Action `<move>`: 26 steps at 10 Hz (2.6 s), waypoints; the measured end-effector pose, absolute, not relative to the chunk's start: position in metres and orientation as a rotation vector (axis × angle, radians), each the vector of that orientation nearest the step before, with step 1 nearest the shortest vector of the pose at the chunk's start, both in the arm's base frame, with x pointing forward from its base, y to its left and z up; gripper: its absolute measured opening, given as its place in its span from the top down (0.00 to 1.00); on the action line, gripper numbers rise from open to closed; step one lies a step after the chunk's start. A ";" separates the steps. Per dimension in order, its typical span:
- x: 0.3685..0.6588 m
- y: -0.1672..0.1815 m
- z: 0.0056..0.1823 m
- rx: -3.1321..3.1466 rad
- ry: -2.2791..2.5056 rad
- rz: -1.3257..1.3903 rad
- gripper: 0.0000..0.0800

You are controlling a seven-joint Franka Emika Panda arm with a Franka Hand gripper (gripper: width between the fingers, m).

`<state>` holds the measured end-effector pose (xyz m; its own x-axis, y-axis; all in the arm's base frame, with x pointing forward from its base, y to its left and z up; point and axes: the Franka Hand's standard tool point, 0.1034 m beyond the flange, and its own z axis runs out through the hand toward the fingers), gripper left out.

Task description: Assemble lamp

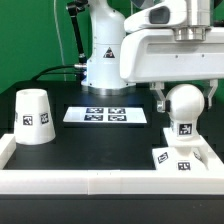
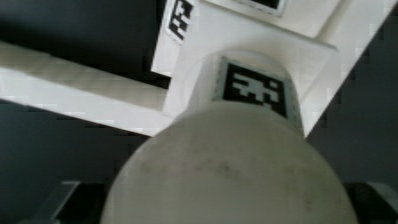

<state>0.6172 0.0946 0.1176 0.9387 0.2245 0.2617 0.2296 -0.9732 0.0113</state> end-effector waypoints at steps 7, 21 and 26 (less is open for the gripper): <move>0.602 0.100 0.107 -2.924 0.530 -0.463 0.28; 0.609 0.093 0.107 -2.457 1.383 -0.321 0.15; 0.610 0.101 0.108 -2.811 0.721 -0.383 0.13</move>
Offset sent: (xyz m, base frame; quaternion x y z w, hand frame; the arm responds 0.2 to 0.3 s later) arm -0.0142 -0.0013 -0.0019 -0.0423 0.0483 0.1685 0.9836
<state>0.6098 0.1013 0.1083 0.8464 -0.4953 0.1957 -0.4396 -0.8572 -0.2682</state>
